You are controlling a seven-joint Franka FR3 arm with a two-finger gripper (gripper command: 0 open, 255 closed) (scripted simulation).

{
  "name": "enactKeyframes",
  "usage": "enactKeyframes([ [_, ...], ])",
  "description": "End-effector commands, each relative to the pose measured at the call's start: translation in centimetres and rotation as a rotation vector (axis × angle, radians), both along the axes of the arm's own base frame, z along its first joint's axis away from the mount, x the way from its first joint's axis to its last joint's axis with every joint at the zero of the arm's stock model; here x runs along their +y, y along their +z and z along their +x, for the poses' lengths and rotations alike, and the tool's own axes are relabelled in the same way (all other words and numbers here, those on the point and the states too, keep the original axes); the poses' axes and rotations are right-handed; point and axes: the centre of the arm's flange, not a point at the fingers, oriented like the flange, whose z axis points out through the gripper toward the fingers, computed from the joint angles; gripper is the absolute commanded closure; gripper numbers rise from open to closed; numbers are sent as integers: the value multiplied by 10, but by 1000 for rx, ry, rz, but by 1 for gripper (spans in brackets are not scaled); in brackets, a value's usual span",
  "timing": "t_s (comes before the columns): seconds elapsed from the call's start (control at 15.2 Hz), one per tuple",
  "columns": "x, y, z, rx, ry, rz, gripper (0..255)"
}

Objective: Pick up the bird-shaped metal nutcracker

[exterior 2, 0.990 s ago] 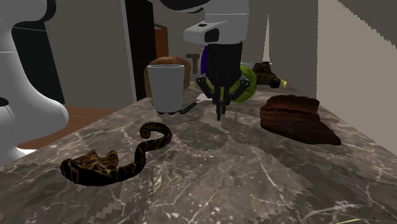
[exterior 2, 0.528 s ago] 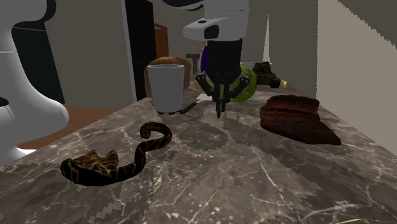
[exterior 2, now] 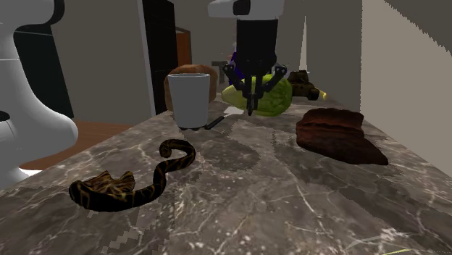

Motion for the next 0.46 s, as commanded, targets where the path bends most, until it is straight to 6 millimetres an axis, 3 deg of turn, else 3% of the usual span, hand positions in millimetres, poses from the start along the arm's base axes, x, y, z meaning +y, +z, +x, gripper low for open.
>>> enactKeyframes([
  [0.0,0,11,0,0,0,0,255],
  [0.26,0,32,0,0,0,0,255],
  [0.4,0,33,0,0,0,0,255],
])
